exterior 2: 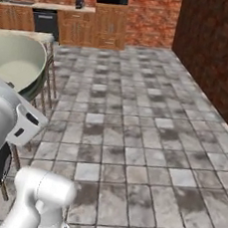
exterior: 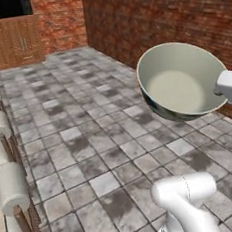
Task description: Pick up the bowls from the cabinet and place each bowl in front of a stool on the dining counter.
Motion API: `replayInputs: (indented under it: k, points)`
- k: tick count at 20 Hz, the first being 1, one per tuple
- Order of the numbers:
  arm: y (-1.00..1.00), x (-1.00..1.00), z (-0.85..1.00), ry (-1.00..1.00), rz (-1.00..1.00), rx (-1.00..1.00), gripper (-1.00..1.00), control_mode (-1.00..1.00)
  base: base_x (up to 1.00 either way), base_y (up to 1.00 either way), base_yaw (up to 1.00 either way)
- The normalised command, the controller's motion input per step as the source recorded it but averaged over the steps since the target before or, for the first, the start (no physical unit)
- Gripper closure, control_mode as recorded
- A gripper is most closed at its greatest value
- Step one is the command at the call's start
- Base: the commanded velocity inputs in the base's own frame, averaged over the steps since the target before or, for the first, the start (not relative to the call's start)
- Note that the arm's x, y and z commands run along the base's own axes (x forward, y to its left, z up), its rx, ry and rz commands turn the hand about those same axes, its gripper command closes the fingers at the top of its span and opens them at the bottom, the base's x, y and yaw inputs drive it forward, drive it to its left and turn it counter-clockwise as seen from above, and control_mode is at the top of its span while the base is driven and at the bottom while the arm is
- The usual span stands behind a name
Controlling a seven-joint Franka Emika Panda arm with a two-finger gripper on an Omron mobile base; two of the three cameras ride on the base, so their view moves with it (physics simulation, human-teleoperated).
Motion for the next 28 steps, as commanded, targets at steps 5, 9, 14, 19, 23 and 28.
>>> replayInputs:
  k: [5,9,14,19,23,28]
  points:
    - [0.00,0.00,0.00,0.00,0.00,0.00,1.00,1.00,0.93,0.06,0.63]
    - [0.00,0.00,0.00,0.00,0.00,0.00,1.00,1.00,0.53,0.21,0.68]
    - [0.00,0.00,0.00,0.00,0.00,0.00,1.00,1.00,0.21,0.24,0.72]
    - [0.00,0.00,0.00,0.00,0.00,0.00,1.00,1.00,-0.06,0.32,0.70]
    - [0.00,0.00,0.00,0.00,0.00,0.00,1.00,1.00,-0.04,0.24,0.67]
    - [0.00,0.00,0.00,0.00,0.00,0.00,1.00,1.00,0.48,0.00,0.56]
